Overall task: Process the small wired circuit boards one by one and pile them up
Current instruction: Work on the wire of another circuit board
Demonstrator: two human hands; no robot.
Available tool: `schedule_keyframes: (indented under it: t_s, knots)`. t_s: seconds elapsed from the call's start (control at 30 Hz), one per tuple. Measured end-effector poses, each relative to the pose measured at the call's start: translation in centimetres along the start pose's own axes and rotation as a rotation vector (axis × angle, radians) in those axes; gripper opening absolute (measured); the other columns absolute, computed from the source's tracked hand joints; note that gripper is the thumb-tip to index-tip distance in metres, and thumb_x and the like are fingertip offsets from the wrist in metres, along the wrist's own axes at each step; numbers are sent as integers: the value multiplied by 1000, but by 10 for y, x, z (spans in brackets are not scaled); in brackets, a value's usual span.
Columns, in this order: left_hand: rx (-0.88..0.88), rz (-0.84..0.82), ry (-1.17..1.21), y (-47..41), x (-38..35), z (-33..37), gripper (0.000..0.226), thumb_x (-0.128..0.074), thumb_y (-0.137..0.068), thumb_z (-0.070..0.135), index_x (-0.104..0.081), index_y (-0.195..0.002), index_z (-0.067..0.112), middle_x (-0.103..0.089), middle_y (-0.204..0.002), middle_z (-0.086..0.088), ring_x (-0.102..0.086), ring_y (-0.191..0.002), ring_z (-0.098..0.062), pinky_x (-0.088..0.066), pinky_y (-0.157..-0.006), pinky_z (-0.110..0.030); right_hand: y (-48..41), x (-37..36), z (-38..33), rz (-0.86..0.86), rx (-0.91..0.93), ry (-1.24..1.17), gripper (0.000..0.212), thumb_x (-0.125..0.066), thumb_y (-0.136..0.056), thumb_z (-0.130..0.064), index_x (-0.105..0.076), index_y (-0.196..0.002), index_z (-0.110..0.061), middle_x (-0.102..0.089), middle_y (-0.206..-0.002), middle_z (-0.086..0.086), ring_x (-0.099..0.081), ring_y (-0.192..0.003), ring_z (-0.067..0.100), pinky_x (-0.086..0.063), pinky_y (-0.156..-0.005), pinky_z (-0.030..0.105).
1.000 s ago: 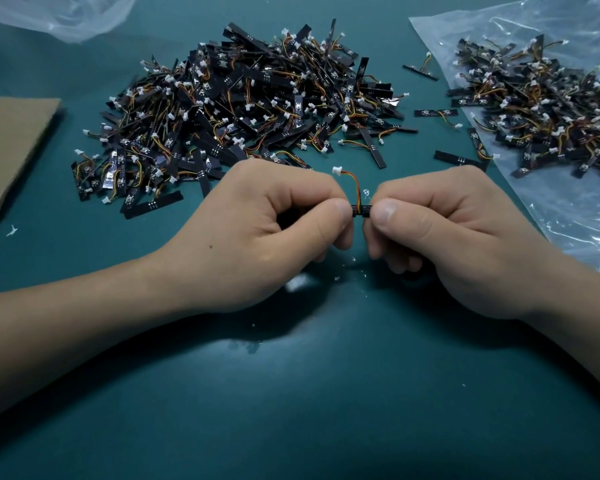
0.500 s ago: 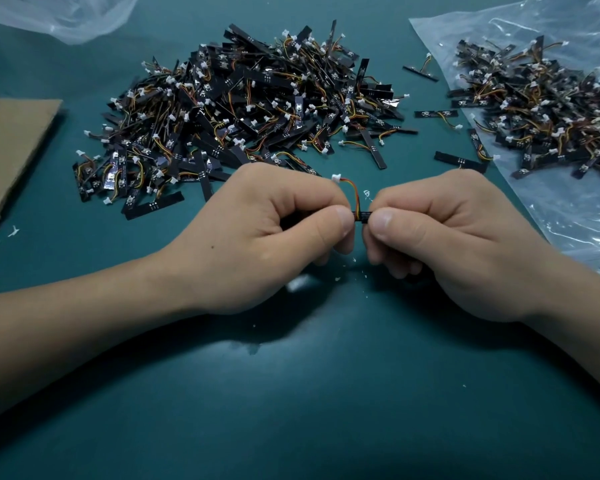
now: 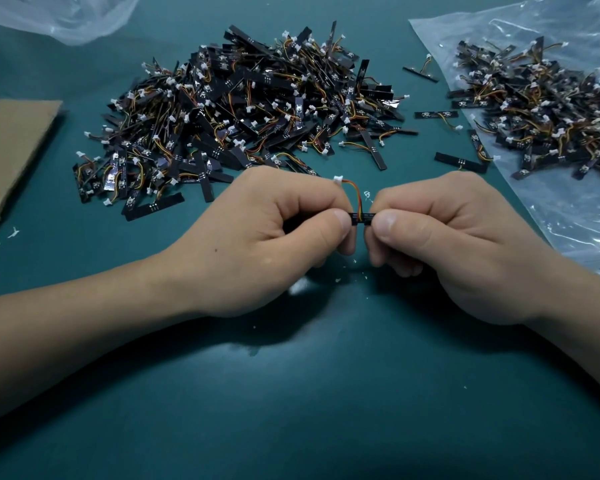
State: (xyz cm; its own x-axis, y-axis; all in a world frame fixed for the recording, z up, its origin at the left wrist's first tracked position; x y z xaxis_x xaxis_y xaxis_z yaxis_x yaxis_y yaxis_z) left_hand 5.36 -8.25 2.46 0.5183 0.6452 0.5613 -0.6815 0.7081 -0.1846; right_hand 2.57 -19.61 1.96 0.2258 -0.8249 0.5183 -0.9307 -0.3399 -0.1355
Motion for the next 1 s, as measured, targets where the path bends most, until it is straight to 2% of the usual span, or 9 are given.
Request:
schedule_keyframes:
  t_s: [0.23,0.5,0.7,0.93,1.0]
  knots:
    - [-5,6,0,0,1,1,27,-53,-96,12,-67,-74,22,-58,-60,1,-56,-59,-18,-45,-58,-32,0,0,1,3,-8,-22,34,-46,-93,-36,-65,-70,-22,-56,-57,-6,-53,-51,12,-42,-52,21]
    - [-1,-2,-6,1,0,-1,27,-54,-96,13,-68,-76,23,-58,-61,2,-57,-60,-19,-46,-59,-32,0,-1,2,12,-9,0,33,-50,-94,-31,-65,-67,-20,-56,-55,-3,-54,-51,15,-42,-52,24]
    - [1,10,8,0,1,-1,29,-53,-96,13,-65,-76,29,-60,-63,2,-57,-61,-19,-44,-59,-31,-1,0,0,20,11,31,34,-46,-94,-34,-61,-67,-20,-53,-56,0,-50,-52,13,-39,-54,21]
    - [4,-7,25,0,0,0,25,-53,-97,13,-69,-80,20,-62,-65,2,-60,-64,-20,-47,-61,-32,0,1,1,30,3,17,33,-47,-94,-31,-61,-66,-21,-54,-56,-3,-52,-53,14,-39,-54,22]
    - [0,-4,25,0,0,0,26,-53,-96,12,-67,-78,23,-62,-65,3,-58,-62,-18,-45,-60,-29,-1,1,0,26,12,22,34,-46,-94,-32,-61,-67,-19,-52,-56,0,-51,-52,13,-38,-54,21]
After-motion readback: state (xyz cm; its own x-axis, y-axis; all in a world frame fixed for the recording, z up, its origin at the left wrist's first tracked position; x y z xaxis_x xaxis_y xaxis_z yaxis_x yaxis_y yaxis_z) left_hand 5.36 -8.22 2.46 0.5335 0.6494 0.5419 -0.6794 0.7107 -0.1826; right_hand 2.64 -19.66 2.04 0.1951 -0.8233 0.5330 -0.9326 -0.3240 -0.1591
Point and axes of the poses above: each hand's wrist, its own y-axis away from the middle knuckle, its own x-axis out of the back of the hand, z = x × y, the point moved 9 cm from there along -y, towards the middle knuckle
